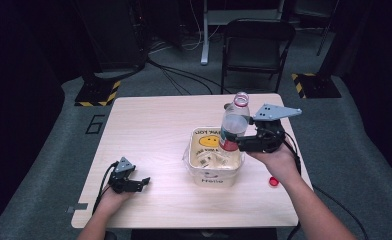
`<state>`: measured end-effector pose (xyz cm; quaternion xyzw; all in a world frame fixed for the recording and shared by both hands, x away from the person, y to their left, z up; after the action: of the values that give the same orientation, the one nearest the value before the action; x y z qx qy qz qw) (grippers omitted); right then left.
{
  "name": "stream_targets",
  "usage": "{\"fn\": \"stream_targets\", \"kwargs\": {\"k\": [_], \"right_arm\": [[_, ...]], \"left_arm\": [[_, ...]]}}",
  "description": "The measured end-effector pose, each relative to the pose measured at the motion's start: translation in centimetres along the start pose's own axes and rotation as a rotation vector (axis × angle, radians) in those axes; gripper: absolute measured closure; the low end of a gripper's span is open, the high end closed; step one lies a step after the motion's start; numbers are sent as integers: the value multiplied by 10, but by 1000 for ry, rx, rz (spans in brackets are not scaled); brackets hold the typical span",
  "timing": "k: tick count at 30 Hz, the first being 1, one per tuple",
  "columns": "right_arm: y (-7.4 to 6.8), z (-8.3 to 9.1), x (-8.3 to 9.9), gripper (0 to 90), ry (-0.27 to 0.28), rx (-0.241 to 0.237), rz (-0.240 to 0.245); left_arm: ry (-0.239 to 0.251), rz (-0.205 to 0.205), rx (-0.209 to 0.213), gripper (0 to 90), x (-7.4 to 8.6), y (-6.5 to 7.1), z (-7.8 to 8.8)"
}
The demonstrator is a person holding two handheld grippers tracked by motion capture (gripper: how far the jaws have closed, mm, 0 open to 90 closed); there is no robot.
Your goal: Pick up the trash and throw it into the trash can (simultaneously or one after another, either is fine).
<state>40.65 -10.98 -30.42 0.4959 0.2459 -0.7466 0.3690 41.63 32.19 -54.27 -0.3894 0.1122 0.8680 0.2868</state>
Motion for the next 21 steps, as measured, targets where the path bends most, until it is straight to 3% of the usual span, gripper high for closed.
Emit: {"fn": "stream_targets", "kwargs": {"k": [7,21], "right_arm": [[-5,-13,13,275,-22,-5,10],[-9,-35,43,275,-49,-13,-14]], "left_arm": [[0,-8,-2,159,0,-1,0],[0,-1,0,159,0,0,0]]}}
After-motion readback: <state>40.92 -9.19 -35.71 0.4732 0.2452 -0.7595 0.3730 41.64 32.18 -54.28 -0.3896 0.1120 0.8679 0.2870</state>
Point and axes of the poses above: each handheld gripper's, and its own axes: z roughly backward along the jaws, x roughly out of its underside, y roughly to its right, the point moved 2 cm from there along -z, roughly forward along the jaws, and after that the axes turned 3 degrees about -x, right-handed, at the moved point
